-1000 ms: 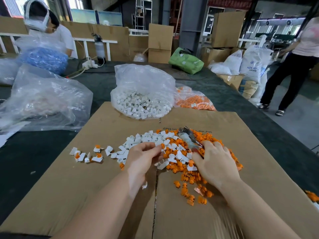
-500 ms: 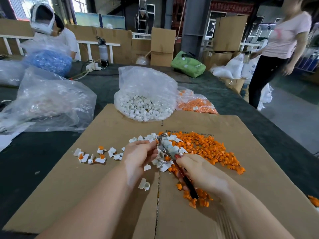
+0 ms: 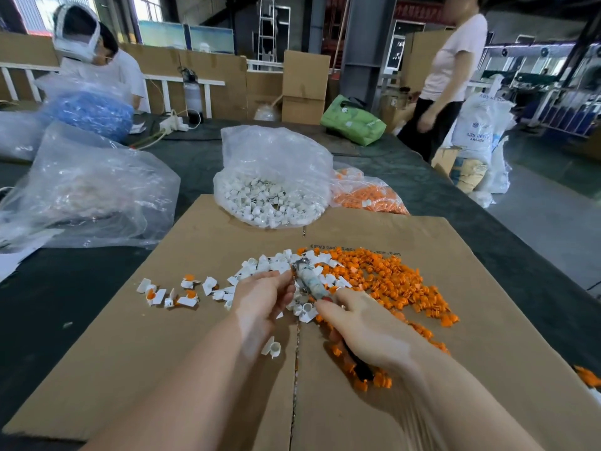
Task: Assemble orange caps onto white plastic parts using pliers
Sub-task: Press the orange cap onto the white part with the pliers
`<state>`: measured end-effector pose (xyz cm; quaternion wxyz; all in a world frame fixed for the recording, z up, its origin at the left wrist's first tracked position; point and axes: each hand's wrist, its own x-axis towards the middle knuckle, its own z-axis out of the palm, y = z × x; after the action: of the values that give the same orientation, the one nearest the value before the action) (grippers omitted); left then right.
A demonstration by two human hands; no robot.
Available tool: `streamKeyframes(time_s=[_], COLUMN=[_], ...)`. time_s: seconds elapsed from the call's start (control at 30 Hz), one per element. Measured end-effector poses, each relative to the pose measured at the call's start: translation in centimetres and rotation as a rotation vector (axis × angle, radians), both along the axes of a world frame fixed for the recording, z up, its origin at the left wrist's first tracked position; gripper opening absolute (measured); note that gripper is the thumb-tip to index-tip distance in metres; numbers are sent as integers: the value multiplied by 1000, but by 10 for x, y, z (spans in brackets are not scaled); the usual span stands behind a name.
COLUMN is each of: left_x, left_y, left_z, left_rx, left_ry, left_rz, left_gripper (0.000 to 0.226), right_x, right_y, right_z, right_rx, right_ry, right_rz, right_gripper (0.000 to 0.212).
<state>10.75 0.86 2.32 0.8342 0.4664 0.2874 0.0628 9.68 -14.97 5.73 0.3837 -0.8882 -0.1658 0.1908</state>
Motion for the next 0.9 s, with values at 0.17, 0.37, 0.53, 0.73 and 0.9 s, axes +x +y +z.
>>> streamKeyframes(time_s=[0.17, 0.37, 0.53, 0.73, 0.9], left_x=[-1, -2, -4, -6, -6], left_y=[-3, -6, -12, -16, -15], left_z=[0, 2, 3, 1, 3], left_rx=[-2, -28, -31, -18, 23], left_ry=[-12, -12, -24, -24, -27], left_rz=[3, 28, 24, 44, 30], left_gripper=[12, 11, 17, 14, 14], right_x=[0, -1, -4, -5, -4], right_y=[-3, -5, -5, -8, -13], right_z=[0, 1, -1, -8, -8], right_rx=[13, 11, -7, -14, 42], right_ry=[29, 35, -107, -134, -3], right_rz=[-23, -9, -6, -57, -74], right_gripper=[38, 36, 34, 35, 38])
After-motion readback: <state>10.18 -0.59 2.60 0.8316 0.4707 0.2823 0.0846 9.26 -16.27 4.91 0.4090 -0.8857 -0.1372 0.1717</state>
